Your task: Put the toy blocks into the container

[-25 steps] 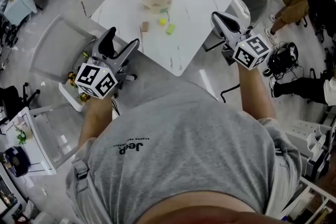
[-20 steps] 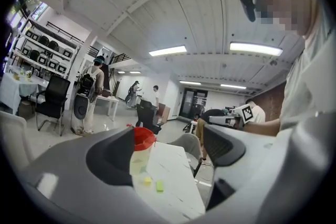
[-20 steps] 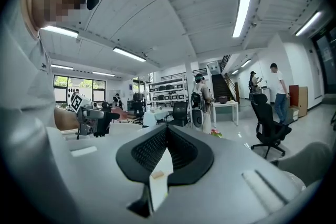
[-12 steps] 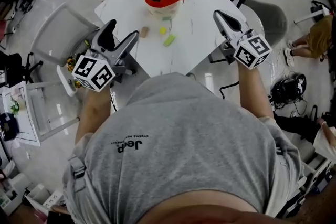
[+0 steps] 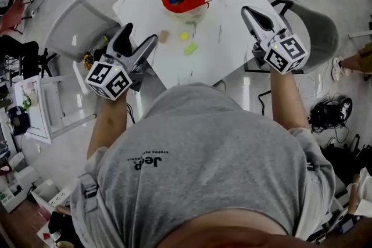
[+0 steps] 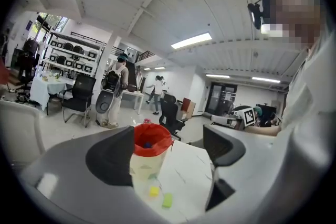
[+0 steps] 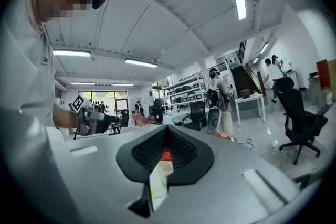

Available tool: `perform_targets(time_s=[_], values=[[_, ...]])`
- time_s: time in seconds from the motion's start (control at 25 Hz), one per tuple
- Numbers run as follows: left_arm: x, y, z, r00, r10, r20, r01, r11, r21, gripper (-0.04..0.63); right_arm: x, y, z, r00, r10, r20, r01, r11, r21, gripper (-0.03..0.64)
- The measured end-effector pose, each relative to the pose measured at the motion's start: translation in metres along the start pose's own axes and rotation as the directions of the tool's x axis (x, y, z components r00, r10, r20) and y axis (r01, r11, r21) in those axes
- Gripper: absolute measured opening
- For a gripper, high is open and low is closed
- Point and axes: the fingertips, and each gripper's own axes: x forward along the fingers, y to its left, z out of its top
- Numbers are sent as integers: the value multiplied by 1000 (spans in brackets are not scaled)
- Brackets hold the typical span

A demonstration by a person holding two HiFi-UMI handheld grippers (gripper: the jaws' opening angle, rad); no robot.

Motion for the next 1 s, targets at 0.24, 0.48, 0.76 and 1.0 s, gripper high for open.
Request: perform_targets(time_s=[0.24, 0.48, 0.76, 1.0], values=[[24, 54, -30, 994, -82, -74, 82, 997, -7, 437, 29, -1, -3, 994, -109, -19, 108, 994, -32, 3], [58, 94, -81, 975, -103, -197, 100, 995, -26, 437, 48, -3, -27, 984, -161, -79, 158, 986, -46, 3], [84, 108, -140, 948, -77, -308, 66, 997, -44, 437, 57, -8, -67, 978, -150, -144, 146, 988, -42, 3], [89, 117, -198, 907, -44, -419, 31, 999, -38, 437, 64, -3, -100, 976, -133, -173, 130, 991, -32, 3]])
